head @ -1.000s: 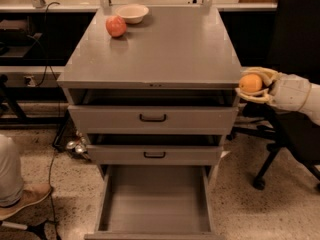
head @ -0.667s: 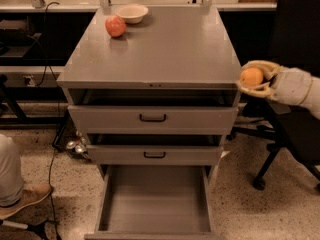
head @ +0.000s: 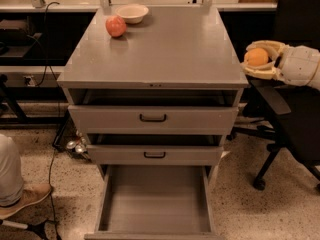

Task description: Pick orange from bottom drawer and place on counter

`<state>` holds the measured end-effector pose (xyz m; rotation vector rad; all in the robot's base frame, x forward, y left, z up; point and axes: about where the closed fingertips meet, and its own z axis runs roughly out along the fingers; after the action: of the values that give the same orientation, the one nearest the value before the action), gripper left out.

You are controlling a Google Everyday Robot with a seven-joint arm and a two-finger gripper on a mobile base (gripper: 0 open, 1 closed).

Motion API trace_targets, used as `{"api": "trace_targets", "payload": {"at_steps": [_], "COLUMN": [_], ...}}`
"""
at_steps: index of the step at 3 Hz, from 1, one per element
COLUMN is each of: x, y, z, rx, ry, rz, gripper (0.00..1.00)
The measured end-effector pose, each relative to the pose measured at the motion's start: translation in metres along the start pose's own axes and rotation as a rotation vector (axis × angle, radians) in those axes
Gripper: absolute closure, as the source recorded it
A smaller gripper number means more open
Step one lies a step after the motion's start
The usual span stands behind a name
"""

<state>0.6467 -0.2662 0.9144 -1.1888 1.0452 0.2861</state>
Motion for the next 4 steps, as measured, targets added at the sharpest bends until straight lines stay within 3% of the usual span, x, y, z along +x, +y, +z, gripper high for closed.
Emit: {"api": "trace_targets", "payload": {"at_steps": [1,2,4], "x": [0.000,0.003,0.026], "y": [-0.007,-0.013,-0.025], "z": [0.018,0.041,0.094], "rx": [0.002,-0.008,-0.089], "ry": [0.033,0.027,0.051], "rz": [0.089,0.158,0.258], "gripper": [1.00,1.00,1.00]}}
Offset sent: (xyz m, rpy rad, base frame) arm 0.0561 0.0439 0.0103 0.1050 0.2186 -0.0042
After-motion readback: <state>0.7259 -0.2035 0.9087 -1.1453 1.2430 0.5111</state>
